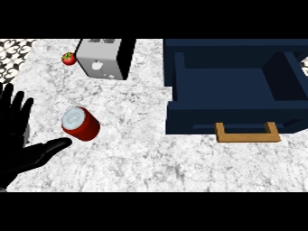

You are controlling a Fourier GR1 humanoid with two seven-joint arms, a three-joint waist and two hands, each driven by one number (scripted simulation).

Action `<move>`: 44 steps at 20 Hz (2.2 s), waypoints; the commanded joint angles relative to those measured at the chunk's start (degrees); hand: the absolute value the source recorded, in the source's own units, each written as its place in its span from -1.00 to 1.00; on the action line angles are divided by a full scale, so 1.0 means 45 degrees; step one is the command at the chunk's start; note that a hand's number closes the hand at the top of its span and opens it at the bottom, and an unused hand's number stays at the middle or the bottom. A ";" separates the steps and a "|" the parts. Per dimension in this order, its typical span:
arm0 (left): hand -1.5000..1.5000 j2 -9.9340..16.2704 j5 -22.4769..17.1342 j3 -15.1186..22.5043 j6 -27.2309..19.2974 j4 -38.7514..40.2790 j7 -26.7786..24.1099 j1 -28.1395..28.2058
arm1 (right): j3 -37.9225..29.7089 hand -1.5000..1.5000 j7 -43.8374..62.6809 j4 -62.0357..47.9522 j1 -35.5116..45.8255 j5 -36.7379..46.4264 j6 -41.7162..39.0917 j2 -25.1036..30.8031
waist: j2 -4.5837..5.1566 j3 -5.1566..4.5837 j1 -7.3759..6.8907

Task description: Pick up the can, place it into the drawer and close the drawer

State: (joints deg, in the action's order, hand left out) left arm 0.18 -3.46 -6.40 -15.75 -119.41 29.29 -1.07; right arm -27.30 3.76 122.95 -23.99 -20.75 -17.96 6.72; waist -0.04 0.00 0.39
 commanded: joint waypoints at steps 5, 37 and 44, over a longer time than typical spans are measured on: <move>-1.00 0.0309 -0.0820 -0.0723 0.0328 0.3332 -0.1747 -0.1106 | -0.0854 -1.00 -0.0462 -0.0806 0.0103 -0.0077 -0.0792 -0.0243 | 0.0011 -0.0001 0.0006; -1.00 0.0252 -0.1846 -0.1539 0.0916 1.1185 -0.9371 -0.0206 | -0.2598 -1.00 0.1599 0.0774 0.0416 -0.1116 -0.2106 -0.1190 | 0.0001 -0.0001 -0.0040; -1.00 0.0701 -0.2467 -0.2369 0.1467 1.4728 -1.0556 -0.1957 | -0.3137 -1.00 0.0937 0.0538 -0.0204 -0.1213 -0.3378 -0.1455 | 0.0013 -0.0004 0.0035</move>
State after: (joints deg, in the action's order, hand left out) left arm 2.87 -13.68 -15.81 -9.83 -60.41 -15.36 -6.50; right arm -41.77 10.15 125.04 -23.47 -28.36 -30.46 2.80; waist -0.01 -0.03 0.40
